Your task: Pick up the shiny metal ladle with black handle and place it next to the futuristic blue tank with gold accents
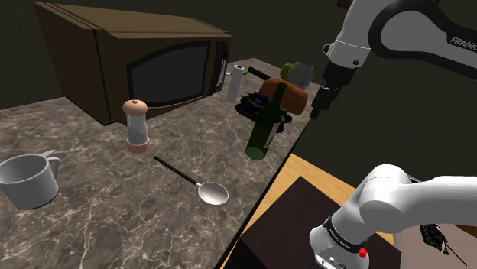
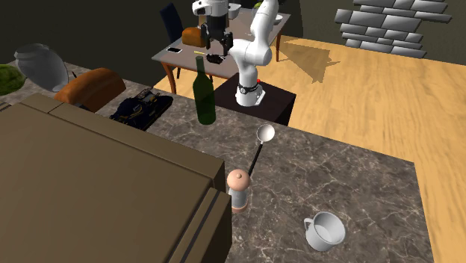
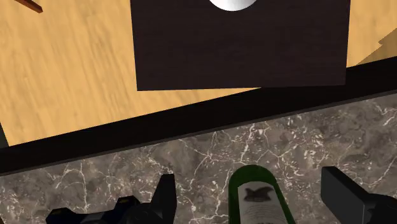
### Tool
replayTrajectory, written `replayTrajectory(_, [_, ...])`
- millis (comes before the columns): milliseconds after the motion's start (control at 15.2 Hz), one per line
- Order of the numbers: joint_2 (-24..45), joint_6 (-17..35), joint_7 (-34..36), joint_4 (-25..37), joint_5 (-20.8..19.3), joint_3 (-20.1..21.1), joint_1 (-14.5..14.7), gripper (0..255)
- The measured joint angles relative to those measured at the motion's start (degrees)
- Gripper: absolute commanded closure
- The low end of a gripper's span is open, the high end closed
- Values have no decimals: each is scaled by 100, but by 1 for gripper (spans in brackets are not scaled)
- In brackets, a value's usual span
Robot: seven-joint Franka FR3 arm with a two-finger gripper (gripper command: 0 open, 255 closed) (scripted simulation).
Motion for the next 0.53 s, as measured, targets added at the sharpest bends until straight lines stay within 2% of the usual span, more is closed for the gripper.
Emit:
replayTrajectory(132, [13, 78, 37, -57, 40, 33, 20, 0])
replayTrajectory(528, [446, 988, 380, -420, 444, 378, 239, 0])
